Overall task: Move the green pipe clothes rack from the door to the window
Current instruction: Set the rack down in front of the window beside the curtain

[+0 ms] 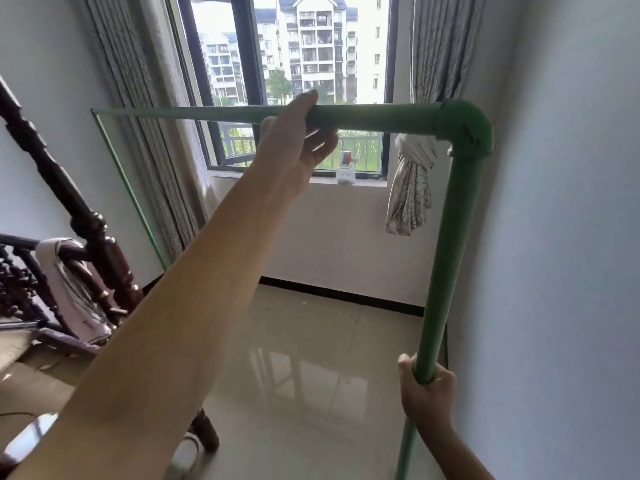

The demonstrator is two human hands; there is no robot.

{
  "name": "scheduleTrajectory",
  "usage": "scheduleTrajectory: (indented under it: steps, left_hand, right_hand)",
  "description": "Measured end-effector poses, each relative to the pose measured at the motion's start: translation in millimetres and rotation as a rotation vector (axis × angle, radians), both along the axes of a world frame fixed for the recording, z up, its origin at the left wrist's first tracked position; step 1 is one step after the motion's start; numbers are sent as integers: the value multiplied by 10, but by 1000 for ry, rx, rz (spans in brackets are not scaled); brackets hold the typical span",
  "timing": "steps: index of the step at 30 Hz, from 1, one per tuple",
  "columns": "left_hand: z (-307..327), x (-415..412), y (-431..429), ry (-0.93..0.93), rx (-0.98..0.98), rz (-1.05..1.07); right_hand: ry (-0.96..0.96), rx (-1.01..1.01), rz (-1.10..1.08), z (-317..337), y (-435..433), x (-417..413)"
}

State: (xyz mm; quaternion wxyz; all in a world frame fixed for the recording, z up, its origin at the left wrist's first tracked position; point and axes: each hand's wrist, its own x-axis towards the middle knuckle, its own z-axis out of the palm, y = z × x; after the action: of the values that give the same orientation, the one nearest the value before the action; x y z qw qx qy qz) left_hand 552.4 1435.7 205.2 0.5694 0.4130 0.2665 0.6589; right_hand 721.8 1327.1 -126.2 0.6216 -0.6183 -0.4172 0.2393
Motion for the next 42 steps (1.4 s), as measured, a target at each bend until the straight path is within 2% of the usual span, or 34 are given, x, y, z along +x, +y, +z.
scheduleTrajectory:
  steps: [11,19,24,35,37,39,40,42]
  left_hand:
    - [98,-16,1944,-34,47,27]
    - [22,55,3139,20,21,54]
    - [-5,365,3806,26,22,106]
    - [54,893,4989,51,-25,196]
    - [63,1034,5162,163,-83,323]
    - [54,1148,5392,465,-125,561]
    - [42,1195,5503,646,-106,710]
    - [-23,1343,5653,958,83,894]
  right_hand:
    - [-66,48,-81,49,1776,129]
    - [-73,-17,-4,-112,3015,223]
    - [-65,33,61,-153,3719,524]
    - [-222,116,273,-48,5343,1314]
    - [-231,116,280,-39,5602,1425]
    - [-209,93,294,-32,5847,1540]
    - [-207,80,293,-38,5963,1593]
    - [-204,52,280,-80,6170,1692]
